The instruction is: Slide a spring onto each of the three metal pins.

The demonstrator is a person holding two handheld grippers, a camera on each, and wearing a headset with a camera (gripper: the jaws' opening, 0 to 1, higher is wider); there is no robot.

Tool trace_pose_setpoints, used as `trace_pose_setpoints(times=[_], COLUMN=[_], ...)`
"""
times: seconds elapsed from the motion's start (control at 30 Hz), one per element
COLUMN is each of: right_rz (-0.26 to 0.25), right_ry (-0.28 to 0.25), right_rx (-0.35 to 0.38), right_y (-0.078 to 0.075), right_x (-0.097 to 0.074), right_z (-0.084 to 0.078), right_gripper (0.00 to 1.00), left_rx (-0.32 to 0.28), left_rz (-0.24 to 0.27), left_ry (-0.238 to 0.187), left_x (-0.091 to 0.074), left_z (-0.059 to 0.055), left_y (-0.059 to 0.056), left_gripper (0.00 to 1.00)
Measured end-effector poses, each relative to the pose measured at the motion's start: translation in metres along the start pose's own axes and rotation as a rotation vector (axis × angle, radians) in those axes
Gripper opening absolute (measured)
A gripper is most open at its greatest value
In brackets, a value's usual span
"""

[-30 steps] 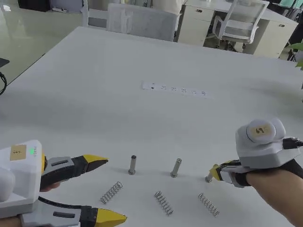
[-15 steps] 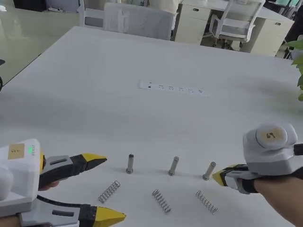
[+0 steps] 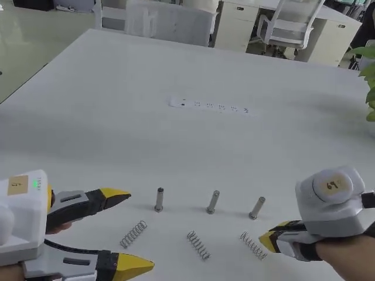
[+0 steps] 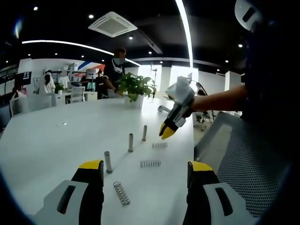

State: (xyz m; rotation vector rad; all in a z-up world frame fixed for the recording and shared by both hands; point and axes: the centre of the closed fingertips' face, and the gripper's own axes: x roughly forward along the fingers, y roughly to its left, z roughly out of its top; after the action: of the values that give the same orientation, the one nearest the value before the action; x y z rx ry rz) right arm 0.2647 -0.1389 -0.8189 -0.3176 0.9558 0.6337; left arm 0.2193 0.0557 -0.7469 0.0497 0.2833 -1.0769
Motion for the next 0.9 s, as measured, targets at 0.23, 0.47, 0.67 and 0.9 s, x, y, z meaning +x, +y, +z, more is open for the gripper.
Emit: trace_pose_setpoints(times=[0.23,0.47,0.67,0.9], right_rz=[0.023,0.001,-0.003,-0.003], right_ry=[0.015,0.089,0.152,0.208], right_rx=[-0.017,-0.077,-0.09,-0.093], right_y=[0.011,0.013,0.013,0.011], right_x=[0.012,0.026,0.033,0.037], right_z=[0.009,0.01,0.01,0.003], right_gripper=[0.12,0.13,0.14,0.13], left_rx=[0.003,-0.002,-0.004,-0.009], left_rz=[-0.002,-0.001,0.006,0.009], left_ry=[-0.003,-0.003,-0.009,-0.016], left_x=[0.001,0.0,-0.002,-0.003], left_z=[0.001,-0.001,0.0,-0.001], left_y=[0.0,-0.002,0.001,0.002], left_gripper=[0.69,0.69,0.68,0.68])
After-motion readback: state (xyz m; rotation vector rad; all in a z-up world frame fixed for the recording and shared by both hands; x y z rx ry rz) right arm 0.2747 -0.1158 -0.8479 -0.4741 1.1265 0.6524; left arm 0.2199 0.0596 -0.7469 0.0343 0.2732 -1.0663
